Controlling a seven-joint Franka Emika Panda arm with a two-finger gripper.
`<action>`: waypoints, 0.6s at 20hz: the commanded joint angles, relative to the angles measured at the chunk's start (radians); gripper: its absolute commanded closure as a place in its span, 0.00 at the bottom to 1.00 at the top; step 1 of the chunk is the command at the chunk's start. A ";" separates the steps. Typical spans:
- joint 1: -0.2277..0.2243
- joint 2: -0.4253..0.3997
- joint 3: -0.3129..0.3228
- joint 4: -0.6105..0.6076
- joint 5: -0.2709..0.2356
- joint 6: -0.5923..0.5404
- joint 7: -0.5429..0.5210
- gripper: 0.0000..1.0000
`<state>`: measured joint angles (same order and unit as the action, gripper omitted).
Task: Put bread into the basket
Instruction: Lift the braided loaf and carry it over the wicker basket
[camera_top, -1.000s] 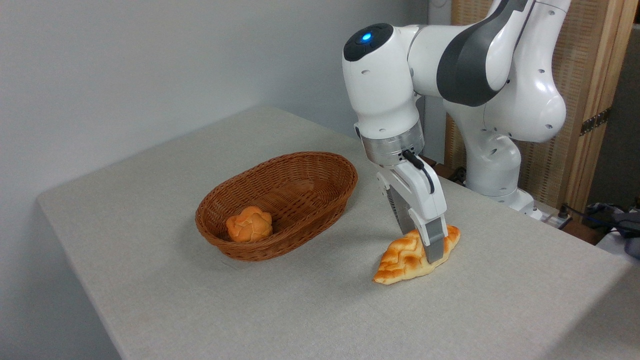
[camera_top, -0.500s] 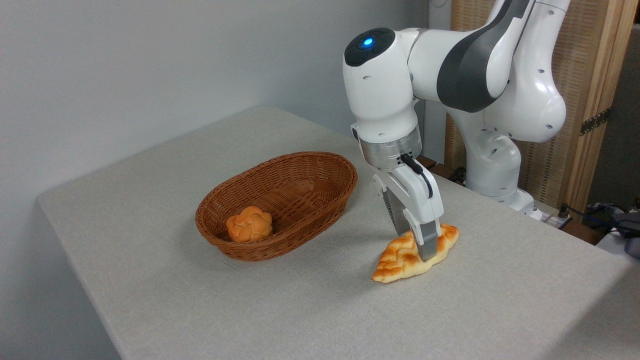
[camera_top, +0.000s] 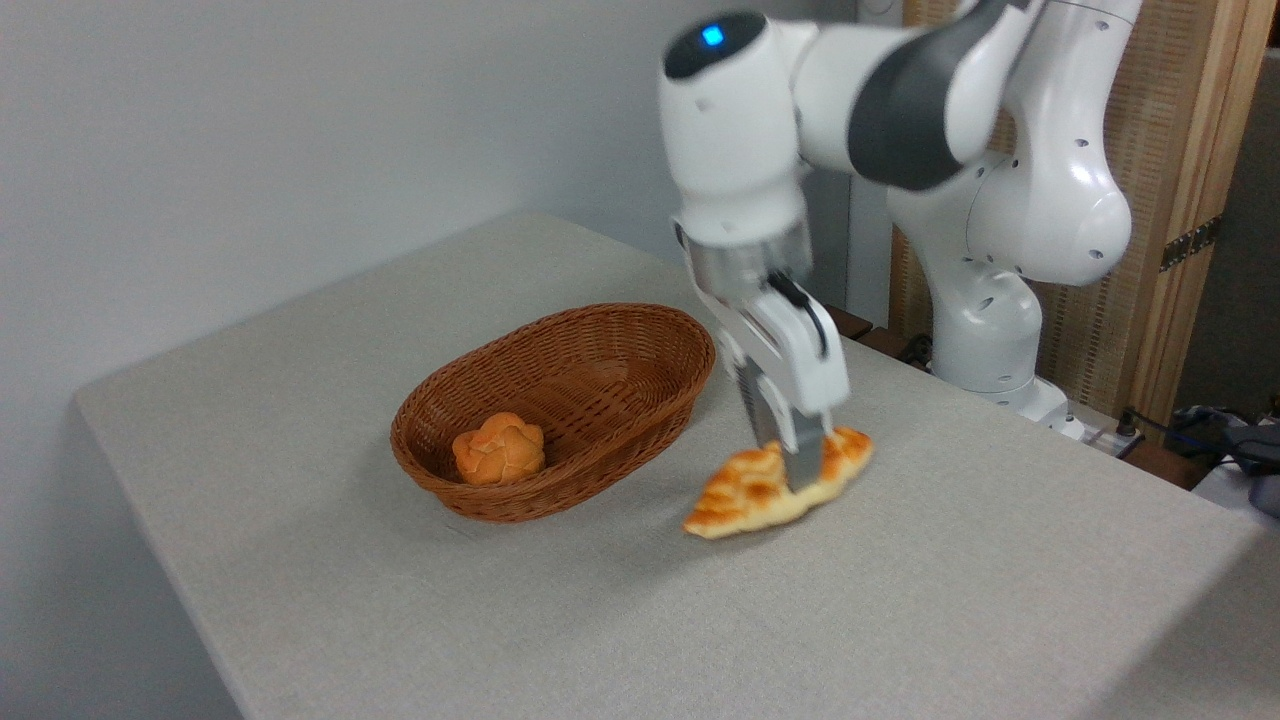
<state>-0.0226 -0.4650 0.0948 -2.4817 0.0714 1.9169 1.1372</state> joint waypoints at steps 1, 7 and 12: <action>-0.051 0.052 -0.007 0.182 -0.070 -0.131 -0.088 0.57; -0.094 0.092 -0.058 0.299 -0.251 -0.177 -0.319 0.55; -0.207 0.186 -0.106 0.296 -0.251 -0.161 -0.454 0.36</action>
<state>-0.1459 -0.3458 -0.0101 -2.2114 -0.1732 1.7647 0.7847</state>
